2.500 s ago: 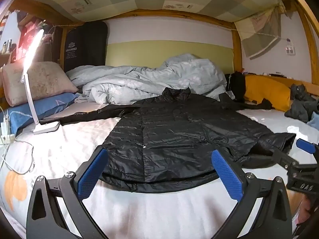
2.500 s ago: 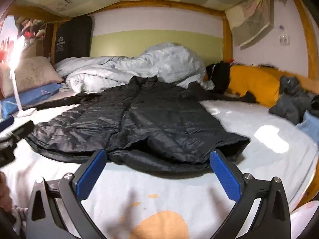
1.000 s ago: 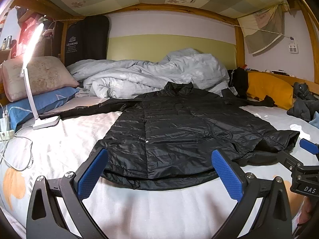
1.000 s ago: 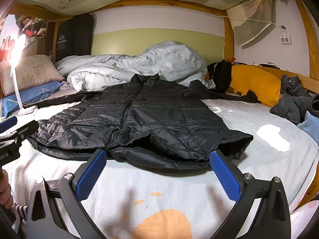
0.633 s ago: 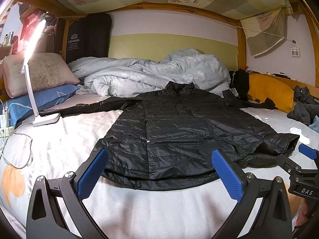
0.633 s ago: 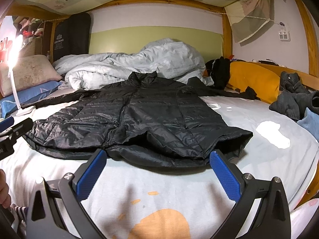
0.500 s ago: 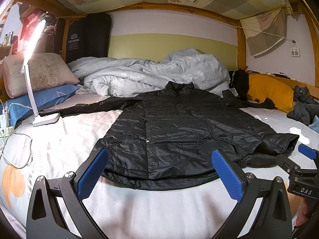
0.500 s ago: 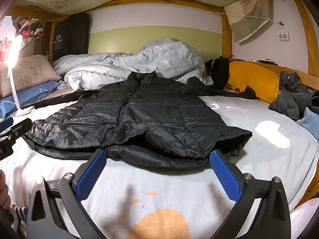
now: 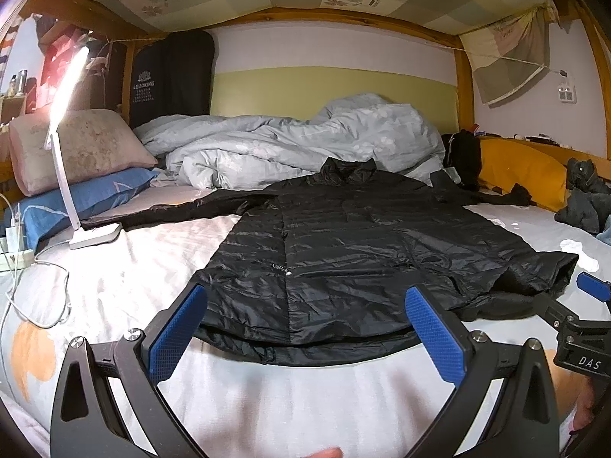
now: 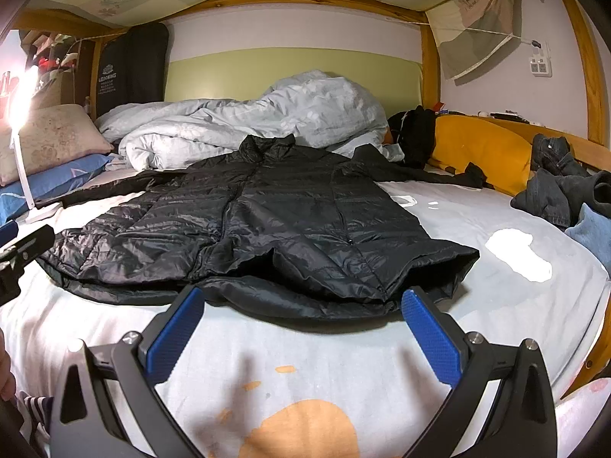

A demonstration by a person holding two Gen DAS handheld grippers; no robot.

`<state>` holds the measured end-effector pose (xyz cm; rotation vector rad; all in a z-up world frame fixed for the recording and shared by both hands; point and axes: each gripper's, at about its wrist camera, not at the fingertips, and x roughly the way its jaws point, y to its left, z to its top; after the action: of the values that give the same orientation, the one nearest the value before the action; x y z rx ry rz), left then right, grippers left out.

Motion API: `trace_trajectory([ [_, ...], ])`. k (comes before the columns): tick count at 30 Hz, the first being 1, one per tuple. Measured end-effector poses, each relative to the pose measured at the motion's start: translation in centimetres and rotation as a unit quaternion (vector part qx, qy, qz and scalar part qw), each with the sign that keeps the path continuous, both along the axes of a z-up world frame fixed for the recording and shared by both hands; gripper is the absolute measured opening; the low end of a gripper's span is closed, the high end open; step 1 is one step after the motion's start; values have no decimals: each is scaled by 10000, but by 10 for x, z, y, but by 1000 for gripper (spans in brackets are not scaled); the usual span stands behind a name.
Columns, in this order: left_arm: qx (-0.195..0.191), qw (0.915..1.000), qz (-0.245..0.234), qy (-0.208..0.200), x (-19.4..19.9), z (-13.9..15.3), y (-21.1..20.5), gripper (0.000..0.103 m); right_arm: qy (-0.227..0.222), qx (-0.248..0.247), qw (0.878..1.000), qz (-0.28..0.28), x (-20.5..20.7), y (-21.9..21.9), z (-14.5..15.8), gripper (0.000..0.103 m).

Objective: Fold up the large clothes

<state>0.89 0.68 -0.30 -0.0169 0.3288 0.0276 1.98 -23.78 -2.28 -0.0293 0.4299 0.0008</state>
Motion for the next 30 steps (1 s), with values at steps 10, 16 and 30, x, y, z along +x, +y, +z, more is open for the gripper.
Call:
trace_trajectory([
  [10,-96,9998,-43,-187,-7,5,2,103,20,-30,10000,19,1,0,0,103],
  [16,-36,9997,-44,-250,-9,5,-1,103,56,-43,10000,29,2,1,-2,103],
  [30,-27,9997,-27,-234,-10,5,-5,103,72,-108,9999,40,1,3,-4,103],
])
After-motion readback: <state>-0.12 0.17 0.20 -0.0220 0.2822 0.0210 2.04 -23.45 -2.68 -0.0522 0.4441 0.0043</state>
